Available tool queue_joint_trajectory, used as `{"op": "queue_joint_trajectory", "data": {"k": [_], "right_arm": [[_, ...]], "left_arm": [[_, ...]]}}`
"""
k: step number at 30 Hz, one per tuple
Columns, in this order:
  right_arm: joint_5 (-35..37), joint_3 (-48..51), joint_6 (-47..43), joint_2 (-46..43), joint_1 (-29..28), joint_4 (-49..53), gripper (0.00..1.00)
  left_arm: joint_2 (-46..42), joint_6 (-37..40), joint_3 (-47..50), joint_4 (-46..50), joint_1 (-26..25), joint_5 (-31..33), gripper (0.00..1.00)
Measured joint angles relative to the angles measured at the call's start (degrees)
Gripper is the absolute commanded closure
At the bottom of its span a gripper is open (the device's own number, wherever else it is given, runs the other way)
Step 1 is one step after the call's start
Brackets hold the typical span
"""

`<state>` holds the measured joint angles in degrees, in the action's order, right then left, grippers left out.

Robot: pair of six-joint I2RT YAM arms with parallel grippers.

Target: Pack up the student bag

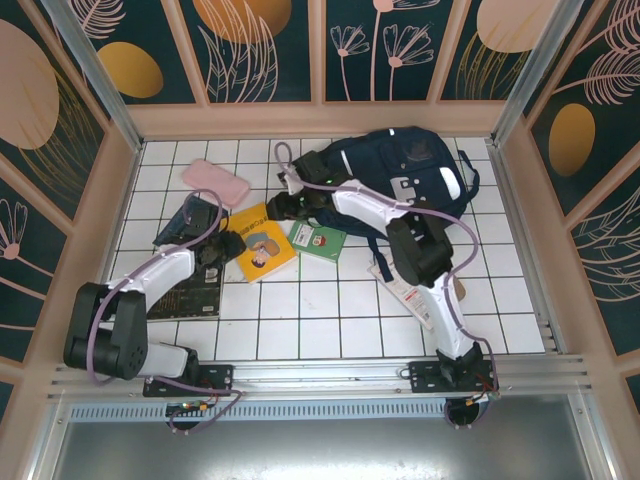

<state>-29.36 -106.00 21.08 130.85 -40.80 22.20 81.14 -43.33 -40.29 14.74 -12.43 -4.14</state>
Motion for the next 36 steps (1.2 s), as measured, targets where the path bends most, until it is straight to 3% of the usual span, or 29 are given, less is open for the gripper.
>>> {"op": "queue_joint_trajectory", "data": {"k": [8,15,28,36], "right_arm": [[8.5,-4.9,-1.2,5.2,-1.8,4.9,0.46],[9.9,-5.5,-1.9,5.9,-2.1,5.9,0.46],[-6.4,-1.9,-2.2,5.5,1.7,0.3,0.55],[-18.9,-1.6,-0.1,5.4,0.2,-1.6,0.58]], "left_arm": [[3.7,-0.4,2.2,-2.5,0.0,-0.3,0.67],[5.6,-0.4,2.2,-7.3,0.1,-1.4,0.71],[5.8,-0.4,2.6,-8.7,0.5,-2.7,0.72],[5.3,-0.4,2.9,-9.2,0.8,-2.6,0.72]]}}
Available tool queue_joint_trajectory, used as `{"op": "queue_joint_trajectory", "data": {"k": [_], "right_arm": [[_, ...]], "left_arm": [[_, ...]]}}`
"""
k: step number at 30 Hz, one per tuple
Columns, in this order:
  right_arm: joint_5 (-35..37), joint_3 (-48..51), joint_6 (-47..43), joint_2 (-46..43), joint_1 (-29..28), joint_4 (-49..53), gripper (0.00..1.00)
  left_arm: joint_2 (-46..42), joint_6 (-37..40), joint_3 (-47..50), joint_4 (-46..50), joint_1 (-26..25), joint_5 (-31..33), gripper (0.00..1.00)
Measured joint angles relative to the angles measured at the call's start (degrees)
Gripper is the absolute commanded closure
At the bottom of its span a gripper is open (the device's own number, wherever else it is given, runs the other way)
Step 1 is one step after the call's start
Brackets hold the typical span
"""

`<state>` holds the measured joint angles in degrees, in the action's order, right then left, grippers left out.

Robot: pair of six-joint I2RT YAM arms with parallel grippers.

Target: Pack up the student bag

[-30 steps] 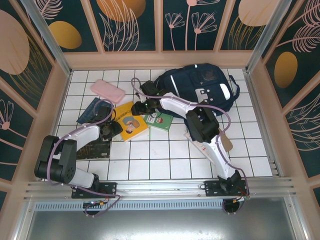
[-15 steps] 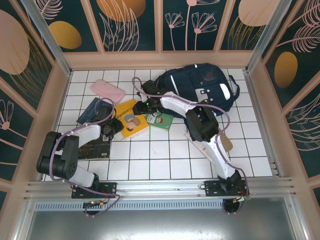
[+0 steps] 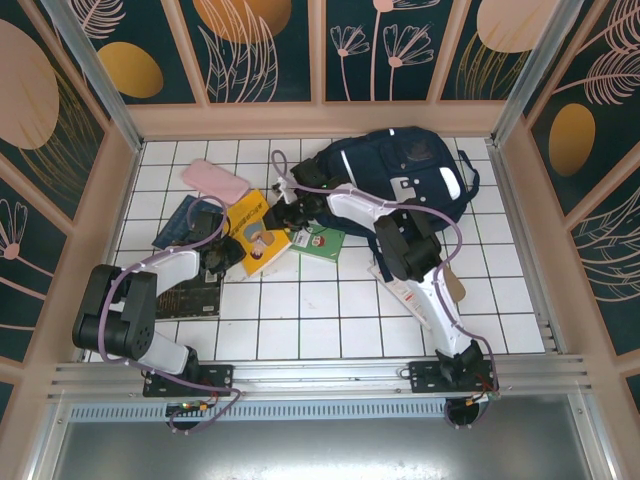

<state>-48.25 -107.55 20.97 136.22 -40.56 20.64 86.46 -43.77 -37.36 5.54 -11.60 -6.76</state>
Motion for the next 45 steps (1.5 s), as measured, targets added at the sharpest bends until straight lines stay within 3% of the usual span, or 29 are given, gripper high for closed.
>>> {"op": "queue_joint_trajectory", "data": {"k": [3,10,12,17,20,28,37,42,45], "right_arm": [[-2.5,0.3,0.4,-0.2,-1.9,-0.3,0.62],[-0.2,3.7,2.4,-1.1,-1.0,-0.8,1.0],[0.2,5.8,3.2,-2.2,-0.3,-1.1,1.0],[0.8,11.4,6.4,-7.7,1.6,-4.3,1.0],[0.5,14.8,9.6,-11.9,3.5,-8.4,1.0],[-2.9,20.7,19.6,-20.6,8.2,-22.0,1.0],[-8.9,26.2,33.4,-23.6,8.6,-40.6,1.0],[-10.9,29.5,40.7,-23.6,8.6,-49.9,1.0],[-12.0,30.6,44.5,-23.6,8.6,-54.8,1.0]], "left_arm": [[0.0,0.0,0.1,0.0,0.0,0.0,0.72],[-0.5,0.0,0.2,1.0,-0.1,-0.1,0.7],[-0.9,0.0,0.2,2.6,-0.2,-0.2,0.66],[-6.6,-0.7,-1.1,5.6,-0.3,-0.8,0.35],[-10.6,-1.9,-3.1,4.3,0.0,-3.0,0.3],[-12.3,-6.9,-6.3,-7.0,2.3,-15.5,0.31],[-8.4,-16.2,-6.3,-22.8,3.1,-27.3,0.34],[-7.5,-20.2,-6.4,-29.5,3.2,-30.5,0.43],[-6.4,-23.2,-6.4,-34.1,3.3,-32.1,0.56]]}}
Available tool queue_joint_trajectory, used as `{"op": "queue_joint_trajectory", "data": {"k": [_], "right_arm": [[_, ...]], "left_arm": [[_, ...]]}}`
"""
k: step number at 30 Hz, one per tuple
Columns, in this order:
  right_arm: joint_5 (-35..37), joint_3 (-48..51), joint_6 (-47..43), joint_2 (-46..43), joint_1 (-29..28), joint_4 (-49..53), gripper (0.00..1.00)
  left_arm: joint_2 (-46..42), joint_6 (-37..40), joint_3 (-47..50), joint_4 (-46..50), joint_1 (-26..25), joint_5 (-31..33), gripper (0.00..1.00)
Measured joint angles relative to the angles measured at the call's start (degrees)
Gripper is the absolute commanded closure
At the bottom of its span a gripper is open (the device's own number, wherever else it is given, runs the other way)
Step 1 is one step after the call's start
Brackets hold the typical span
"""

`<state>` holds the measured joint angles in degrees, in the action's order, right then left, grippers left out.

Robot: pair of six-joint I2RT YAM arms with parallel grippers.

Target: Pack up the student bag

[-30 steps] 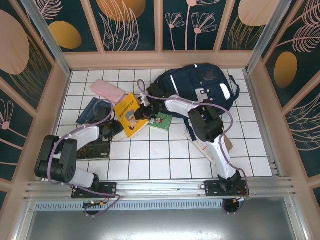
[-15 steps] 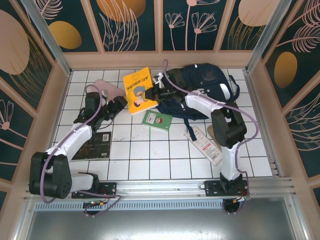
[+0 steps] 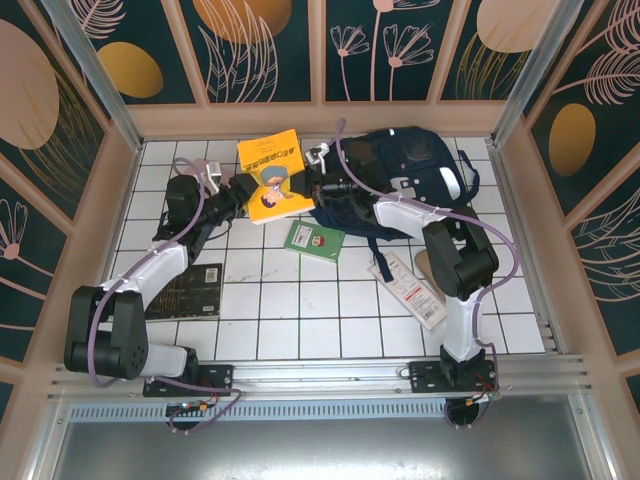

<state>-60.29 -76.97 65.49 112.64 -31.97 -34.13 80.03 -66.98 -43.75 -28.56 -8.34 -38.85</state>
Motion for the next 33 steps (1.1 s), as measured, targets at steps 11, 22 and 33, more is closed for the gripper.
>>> {"op": "queue_joint_trajectory", "data": {"k": [11,22,33], "right_arm": [[0.9,-5.1,-11.0,-0.4,0.7,13.6,0.57],[29.4,-13.2,-38.3,-1.9,4.0,47.6,0.59],[58.4,-25.3,-47.4,7.6,2.5,62.2,0.57]], "left_arm": [[0.0,-3.9,-0.1,-3.0,0.3,-1.6,1.0],[-1.3,4.8,-3.3,11.2,1.3,3.5,1.0],[-1.3,8.8,-3.7,16.8,1.3,5.3,1.0]]}}
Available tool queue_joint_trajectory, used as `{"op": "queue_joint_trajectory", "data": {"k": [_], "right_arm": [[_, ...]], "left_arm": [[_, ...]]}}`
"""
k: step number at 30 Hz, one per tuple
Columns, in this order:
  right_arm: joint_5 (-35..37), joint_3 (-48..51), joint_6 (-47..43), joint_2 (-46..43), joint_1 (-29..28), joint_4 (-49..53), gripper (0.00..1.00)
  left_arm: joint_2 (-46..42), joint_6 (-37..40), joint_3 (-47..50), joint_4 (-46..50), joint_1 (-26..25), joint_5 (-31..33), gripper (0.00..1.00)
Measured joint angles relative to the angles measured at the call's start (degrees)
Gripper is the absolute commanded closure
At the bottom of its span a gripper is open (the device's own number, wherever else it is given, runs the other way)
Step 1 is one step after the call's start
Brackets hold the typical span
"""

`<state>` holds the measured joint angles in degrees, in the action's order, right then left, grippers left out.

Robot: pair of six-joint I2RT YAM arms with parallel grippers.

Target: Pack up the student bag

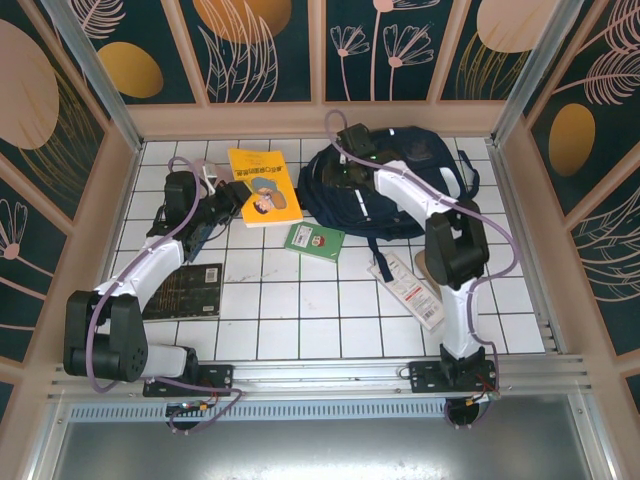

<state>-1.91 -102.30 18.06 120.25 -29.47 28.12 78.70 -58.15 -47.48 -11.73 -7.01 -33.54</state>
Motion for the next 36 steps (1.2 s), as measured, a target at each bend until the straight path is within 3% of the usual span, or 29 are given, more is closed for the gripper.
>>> {"op": "queue_joint_trajectory", "data": {"k": [4,8,11,13,14,25,36], "right_arm": [[5.6,-3.6,-2.3,4.9,-0.9,2.6,0.52],[10.1,-6.4,-3.8,9.0,-1.9,4.3,0.53],[13.1,-7.5,-5.1,11.2,-2.5,5.0,0.66],[14.6,-7.6,-5.8,11.7,-2.8,5.2,0.93],[15.0,-7.7,-6.2,11.7,-2.9,5.1,1.0],[16.2,-7.0,-7.3,8.1,-3.3,5.5,1.0],[3.9,-9.9,-5.6,-2.2,2.0,8.9,1.0]], "left_arm": [[0.0,0.3,-0.1,0.1,0.0,0.0,1.0],[0.0,0.8,-0.1,0.2,0.0,0.0,1.0],[0.1,1.0,-0.1,0.4,0.0,0.0,1.0],[0.2,1.0,-0.1,0.6,0.0,0.0,1.0],[0.2,1.1,-0.1,0.6,0.0,0.0,1.0],[4.3,2.5,-1.9,2.1,0.0,-0.1,1.0],[12.9,0.9,-5.8,-0.7,-2.7,0.5,1.0]]}}
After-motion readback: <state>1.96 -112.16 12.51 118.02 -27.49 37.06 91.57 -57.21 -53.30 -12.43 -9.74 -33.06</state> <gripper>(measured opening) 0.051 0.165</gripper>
